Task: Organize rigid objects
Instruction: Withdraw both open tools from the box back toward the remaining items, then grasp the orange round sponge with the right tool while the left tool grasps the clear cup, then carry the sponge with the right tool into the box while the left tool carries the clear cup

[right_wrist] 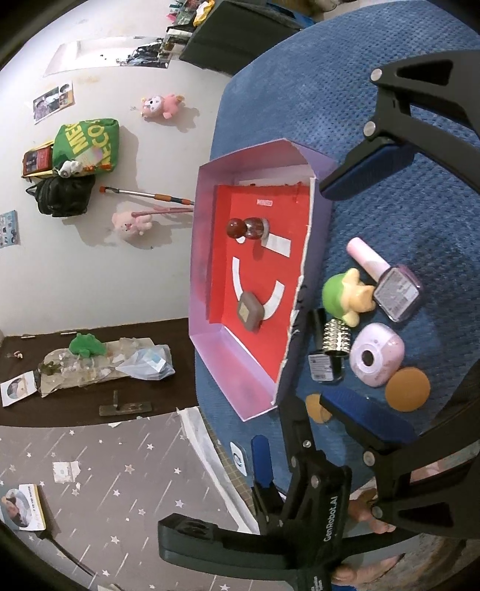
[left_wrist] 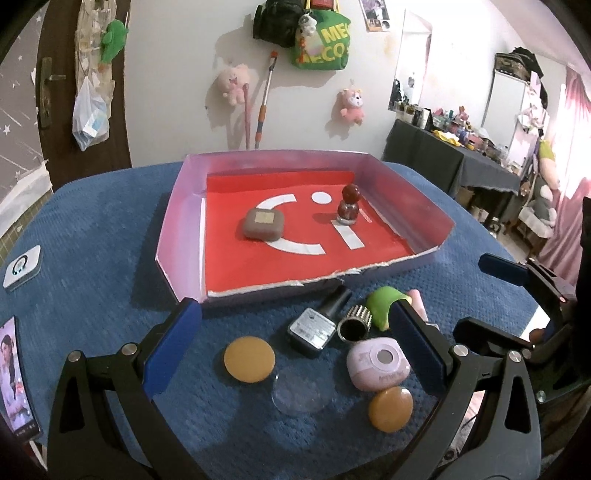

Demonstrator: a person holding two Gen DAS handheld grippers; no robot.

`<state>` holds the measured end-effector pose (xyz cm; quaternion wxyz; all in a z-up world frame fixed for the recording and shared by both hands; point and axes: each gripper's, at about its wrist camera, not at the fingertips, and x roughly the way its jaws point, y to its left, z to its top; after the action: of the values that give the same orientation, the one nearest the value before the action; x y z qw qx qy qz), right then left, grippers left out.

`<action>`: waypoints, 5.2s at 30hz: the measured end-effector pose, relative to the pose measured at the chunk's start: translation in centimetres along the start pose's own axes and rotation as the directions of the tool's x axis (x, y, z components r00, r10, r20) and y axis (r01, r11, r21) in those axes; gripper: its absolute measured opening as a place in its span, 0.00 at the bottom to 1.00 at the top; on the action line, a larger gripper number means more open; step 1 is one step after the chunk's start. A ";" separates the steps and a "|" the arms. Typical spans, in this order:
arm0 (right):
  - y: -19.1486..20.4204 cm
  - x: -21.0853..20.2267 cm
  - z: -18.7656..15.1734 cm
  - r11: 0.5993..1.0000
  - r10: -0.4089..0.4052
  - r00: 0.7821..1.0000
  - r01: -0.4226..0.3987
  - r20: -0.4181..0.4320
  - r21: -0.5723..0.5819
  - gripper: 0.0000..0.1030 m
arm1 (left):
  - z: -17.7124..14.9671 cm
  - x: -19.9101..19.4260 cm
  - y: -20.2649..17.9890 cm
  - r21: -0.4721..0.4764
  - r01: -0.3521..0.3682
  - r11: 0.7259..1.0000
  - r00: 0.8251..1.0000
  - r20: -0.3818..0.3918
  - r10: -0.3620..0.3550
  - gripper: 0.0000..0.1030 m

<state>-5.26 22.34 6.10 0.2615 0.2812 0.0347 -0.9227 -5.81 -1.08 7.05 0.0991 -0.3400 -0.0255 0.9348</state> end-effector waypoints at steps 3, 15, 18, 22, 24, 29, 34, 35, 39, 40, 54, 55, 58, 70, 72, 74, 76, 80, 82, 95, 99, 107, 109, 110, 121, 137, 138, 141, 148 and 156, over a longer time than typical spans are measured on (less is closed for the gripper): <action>0.2 0.0 -0.4 1.000 -0.005 1.000 0.005 -0.007 -0.010 1.00 | -0.4 -0.1 -0.2 0.003 -0.002 1.000 1.000 -0.005 0.002 1.00; 0.3 0.2 -2.0 1.000 -0.006 0.999 0.006 -0.052 -0.004 0.94 | -1.8 -0.2 0.0 -0.013 0.009 1.000 0.999 -0.032 -0.009 1.00; 0.5 0.3 -2.5 1.000 -0.002 0.998 0.002 -0.068 -0.005 0.94 | -2.2 -0.4 0.1 -0.018 0.007 1.000 0.999 -0.034 -0.008 1.00; 1.0 0.3 -3.2 1.000 0.023 0.996 -0.023 -0.086 0.000 0.89 | -2.7 -0.4 0.4 -0.024 0.007 1.000 0.999 -0.044 -0.008 0.99; 1.5 0.3 -3.5 0.999 0.045 0.994 -0.045 -0.097 -0.005 0.88 | -3.0 -0.4 0.6 -0.027 0.009 1.000 0.999 -0.051 -0.010 0.97; 3.0 0.5 -4.4 0.995 0.093 0.988 -0.096 -0.123 -0.024 0.83 | -3.5 -0.3 0.7 -0.032 0.024 0.999 0.997 -0.067 -0.026 0.89; 4.0 0.6 -5.2 0.990 0.126 0.982 -0.133 -0.143 -0.037 0.77 | -3.9 0.1 0.7 -0.037 0.036 0.999 0.995 -0.087 -0.039 0.81; 4.2 0.6 -5.4 0.990 0.130 0.981 -0.138 -0.146 -0.043 0.76 | -4.0 0.2 0.7 -0.040 0.039 0.998 0.995 -0.091 -0.043 0.78; 5.1 0.9 -5.8 0.985 0.148 0.976 -0.159 -0.161 -0.058 0.70 | -4.2 0.4 0.9 -0.052 0.057 0.997 0.993 -0.102 -0.062 0.70; 5.2 1.1 -6.0 0.984 0.154 0.974 -0.165 -0.166 -0.059 0.67 | -4.2 0.5 0.9 -0.055 0.061 0.997 0.992 -0.105 -0.066 0.68; 6.3 3.0 -6.7 0.981 0.171 0.963 -0.187 -0.209 -0.057 0.39 | -4.5 1.0 0.2 -0.030 0.074 0.997 0.990 -0.114 -0.077 0.57; 6.3 3.0 -6.7 0.981 0.168 0.963 -0.184 -0.211 -0.061 0.39 | -4.5 1.0 0.3 -0.032 0.077 0.997 0.990 -0.115 -0.080 0.54; 6.3 3.0 -6.7 0.981 0.169 0.963 -0.185 -0.210 -0.060 0.39 | -4.8 0.9 0.2 -0.042 0.085 0.996 0.989 -0.122 -0.089 0.47; 6.2 2.9 -6.6 0.981 0.174 0.962 -0.189 -0.210 -0.050 0.39 | -5.4 2.2 1.0 -0.097 0.101 0.990 0.984 -0.134 -0.114 0.40; 6.2 2.9 -6.6 0.981 0.176 0.962 -0.190 -0.209 -0.045 0.39 | -5.3 2.1 0.9 -0.095 0.097 0.991 0.985 -0.132 -0.109 0.39; 6.2 2.9 -6.6 0.981 0.179 0.962 -0.191 -0.208 -0.042 0.39 | -5.4 2.0 0.7 -0.082 0.089 0.993 0.986 -0.133 -0.099 0.38; 6.1 2.7 -6.5 0.980 0.183 0.962 -0.194 -0.203 -0.036 0.39 | -5.4 1.8 0.6 -0.072 0.085 0.994 0.987 -0.130 -0.093 0.37; 6.1 2.3 -6.1 0.977 0.207 0.960 -0.214 -0.188 -0.019 0.39 | -5.1 1.2 0.4 -0.067 0.083 0.994 0.989 -0.116 -0.090 0.37; 5.9 2.0 -5.9 0.974 0.223 0.958 -0.228 -0.180 -0.008 0.39 | -4.9 0.8 0.5 -0.069 0.081 0.994 0.990 -0.106 -0.088 0.37; 4.0 0.5 -3.2 0.965 0.262 0.960 -0.259 -0.101 0.038 0.39 | -2.9 -0.2 0.2 -0.037 0.078 0.996 0.995 -0.056 -0.080 0.37; 3.1 0.5 -2.1 0.968 0.251 0.964 -0.249 -0.085 0.038 0.39 | -2.0 0.0 -0.2 -0.019 0.087 0.996 0.995 -0.047 -0.088 0.37; 1.6 1.0 -0.4 0.972 0.235 0.970 -0.233 -0.057 0.042 0.39 | 0.4 0.6 -0.9 0.016 0.106 0.994 0.994 -0.024 -0.105 0.37; 1.1 1.2 0.1 0.972 0.233 0.971 -0.231 -0.053 0.046 0.39 | 0.9 0.8 -0.9 0.020 0.110 0.994 0.994 -0.021 -0.109 0.37; 0.9 1.3 0.3 0.972 0.232 0.971 -0.230 -0.051 0.047 0.39 | 1.3 1.0 -0.9 0.022 0.114 0.993 0.993 -0.019 -0.114 0.37; -1.9 2.9 2.9 0.976 0.211 0.976 -0.207 -0.046 0.068 0.39 | 4.0 3.1 -0.4 0.025 0.126 0.992 0.992 -0.027 -0.125 0.37; -4.4 6.5 4.8 0.979 0.186 0.978 -0.176 -0.094 0.105 0.39 | 6.0 6.0 0.7 0.012 0.116 0.993 0.992 -0.057 -0.115 0.37; -4.6 6.8 4.9 0.979 0.186 0.977 -0.176 -0.101 0.108 0.39 | 6.2 6.1 0.8 0.014 0.113 0.994 0.992 -0.059 -0.112 0.37; -5.0 7.6 5.1 0.978 0.188 0.975 -0.174 -0.119 0.118 0.39 | 6.7 6.6 0.9 0.018 0.108 0.994 0.992 -0.060 -0.107 0.37; -5.9 9.3 5.5 0.975 0.193 0.969 -0.172 -0.157 0.142 0.39 | 7.6 8.4 1.7 0.003 0.107 0.994 0.989 -0.099 -0.106 0.37; -6.7 11.9 5.5 0.979 0.168 0.961 -0.137 -0.220 0.149 0.39 | 7.8 11.1 2.6 -0.022 0.092 0.996 0.982 -0.162 -0.095 0.37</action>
<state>-19.81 21.45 3.75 0.3068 0.4052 -0.0183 -0.8610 -19.55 -1.21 5.78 0.1422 -0.4143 -0.0399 0.8981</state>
